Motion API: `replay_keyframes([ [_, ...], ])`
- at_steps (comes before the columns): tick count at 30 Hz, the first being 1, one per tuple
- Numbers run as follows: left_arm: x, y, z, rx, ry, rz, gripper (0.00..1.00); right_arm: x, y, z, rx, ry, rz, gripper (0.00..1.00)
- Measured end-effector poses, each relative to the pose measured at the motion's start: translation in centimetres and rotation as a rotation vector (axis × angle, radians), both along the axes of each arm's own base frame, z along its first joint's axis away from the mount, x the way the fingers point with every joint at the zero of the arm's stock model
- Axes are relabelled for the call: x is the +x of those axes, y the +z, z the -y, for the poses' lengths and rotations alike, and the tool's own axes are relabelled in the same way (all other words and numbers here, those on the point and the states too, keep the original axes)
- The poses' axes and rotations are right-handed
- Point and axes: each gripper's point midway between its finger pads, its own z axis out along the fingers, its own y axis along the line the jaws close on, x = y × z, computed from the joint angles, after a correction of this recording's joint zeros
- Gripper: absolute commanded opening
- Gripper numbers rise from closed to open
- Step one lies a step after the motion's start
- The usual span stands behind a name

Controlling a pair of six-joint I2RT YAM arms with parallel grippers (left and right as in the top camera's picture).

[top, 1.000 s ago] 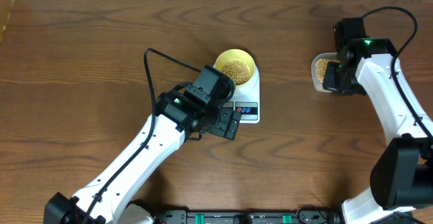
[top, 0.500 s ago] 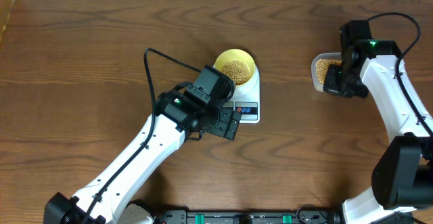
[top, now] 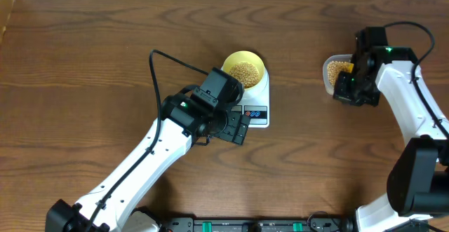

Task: Scoop item into bowl and weigh 50g on scale
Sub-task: 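Lower the scoop into the soybeans in the tub with right gripper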

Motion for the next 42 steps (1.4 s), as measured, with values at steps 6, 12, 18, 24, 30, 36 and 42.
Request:
replay_keyframes([
  [6, 0.0, 0.0, 0.0, 0.000, 0.000, 0.000, 0.91, 0.0, 0.0, 0.1, 0.048, -0.002, 0.002, 0.01],
  [12, 0.0, 0.0, 0.0, 0.000, 0.000, 0.000, 0.91, -0.1, 0.1, -0.5, 0.081, 0.017, 0.000, 0.01],
  [18, 0.0, 0.0, 0.0, 0.000, 0.000, 0.000, 0.91, -0.5, 0.2, -1.3, 0.131, 0.040, -0.014, 0.01],
  [24, 0.0, 0.0, 0.0, 0.000, 0.000, 0.000, 0.91, -0.7, 0.2, -1.8, 0.156, 0.067, -0.016, 0.01],
  [30, 0.0, 0.0, 0.0, 0.000, 0.000, 0.000, 0.91, -0.6, 0.4, -1.9, 0.192, 0.073, -0.009, 0.01],
  [36, 0.0, 0.0, 0.0, 0.000, 0.000, 0.000, 0.91, -0.4, 0.6, -1.6, 0.247, 0.069, 0.010, 0.01],
  [42, 0.0, 0.0, 0.0, 0.000, 0.000, 0.000, 0.91, -0.1, 1.0, -1.2, 0.314, 0.069, 0.039, 0.01],
])
